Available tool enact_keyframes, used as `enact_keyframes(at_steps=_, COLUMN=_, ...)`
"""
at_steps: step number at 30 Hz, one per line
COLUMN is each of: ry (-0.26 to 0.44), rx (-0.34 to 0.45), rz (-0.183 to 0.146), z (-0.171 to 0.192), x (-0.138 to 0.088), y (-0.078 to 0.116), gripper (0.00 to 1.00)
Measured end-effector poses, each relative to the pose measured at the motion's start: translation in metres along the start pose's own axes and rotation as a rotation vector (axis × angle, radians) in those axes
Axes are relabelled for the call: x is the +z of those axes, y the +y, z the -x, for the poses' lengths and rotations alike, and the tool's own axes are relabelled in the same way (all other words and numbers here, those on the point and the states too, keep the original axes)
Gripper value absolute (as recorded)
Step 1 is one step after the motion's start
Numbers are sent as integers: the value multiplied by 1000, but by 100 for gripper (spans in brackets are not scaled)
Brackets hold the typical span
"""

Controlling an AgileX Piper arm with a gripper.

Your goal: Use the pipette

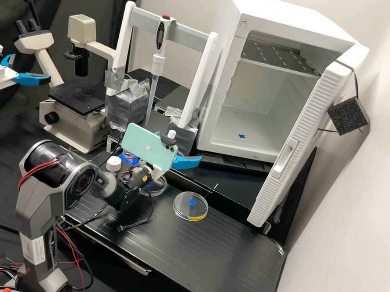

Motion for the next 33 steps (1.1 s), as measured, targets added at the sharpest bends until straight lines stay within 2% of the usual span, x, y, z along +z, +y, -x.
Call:
enact_keyframes(at_steps=10, ry=-1, rx=1, rz=-3, z=10, x=3, y=3, gripper=100)
enact_keyframes(at_steps=15, ry=56, rx=41, rz=-45, z=42, x=-7, y=23, gripper=100)
enact_keyframes(at_steps=17, ry=107, rx=77, rz=-61, z=52, x=-19, y=33, gripper=100)
enact_keyframes(at_steps=21, ry=259, rx=133, rz=-60, z=70, x=-56, y=48, gripper=100)
enact_keyframes(at_steps=24, ry=339, rx=137, rz=-39, z=74, x=-84, y=53, gripper=100)
enact_keyframes(at_steps=27, ry=386, rx=134, rz=-11, z=73, x=-110, y=56, gripper=100)
enact_keyframes(at_steps=33, ry=414, rx=149, rz=46, z=65, x=-153, y=63, gripper=100)
